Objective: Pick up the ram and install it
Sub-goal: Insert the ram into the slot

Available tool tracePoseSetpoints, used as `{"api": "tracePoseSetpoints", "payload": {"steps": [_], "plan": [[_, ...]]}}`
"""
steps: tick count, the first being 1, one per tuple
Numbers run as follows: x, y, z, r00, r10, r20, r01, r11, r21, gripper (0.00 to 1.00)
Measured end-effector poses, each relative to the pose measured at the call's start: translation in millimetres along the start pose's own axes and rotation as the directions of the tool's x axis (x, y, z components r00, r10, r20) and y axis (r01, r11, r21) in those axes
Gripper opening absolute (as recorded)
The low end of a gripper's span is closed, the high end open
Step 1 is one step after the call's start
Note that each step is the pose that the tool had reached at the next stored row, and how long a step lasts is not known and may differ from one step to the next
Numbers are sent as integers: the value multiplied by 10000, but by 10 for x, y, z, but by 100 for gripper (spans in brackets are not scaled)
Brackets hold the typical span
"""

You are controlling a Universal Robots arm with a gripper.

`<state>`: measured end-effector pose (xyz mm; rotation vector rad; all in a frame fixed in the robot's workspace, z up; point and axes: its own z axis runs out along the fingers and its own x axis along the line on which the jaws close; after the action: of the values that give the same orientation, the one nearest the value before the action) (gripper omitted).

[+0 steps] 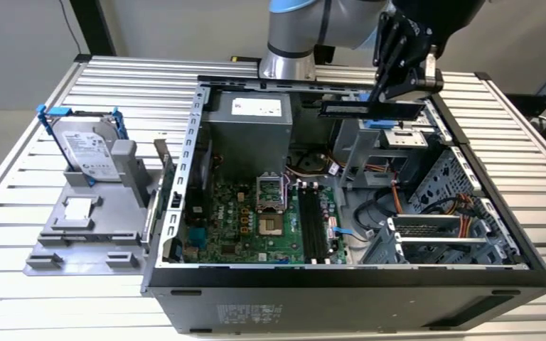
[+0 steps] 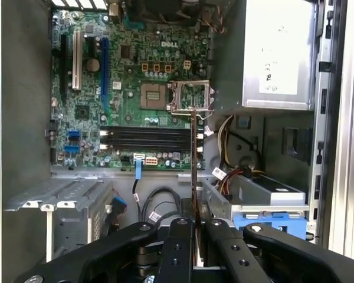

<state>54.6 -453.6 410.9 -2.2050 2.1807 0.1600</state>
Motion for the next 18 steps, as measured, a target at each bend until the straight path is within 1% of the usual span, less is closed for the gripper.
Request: {"api": "tracePoseSetpoints", "payload": {"steps": [10, 13, 14, 17, 18], "plan": [[-41, -237, 16, 10000, 0, -5, 0, 10000, -1, 0], [-41, -237, 18, 10000, 2, -7, -2, 10000, -2, 0], [-28, -219, 18, 10000, 0, -5, 0, 10000, 9, 0], [-9, -110, 36, 10000, -12, -6, 12, 9999, 111, 0], [-7, -70, 49, 10000, -15, -5, 15, 9999, 156, 0]]}}
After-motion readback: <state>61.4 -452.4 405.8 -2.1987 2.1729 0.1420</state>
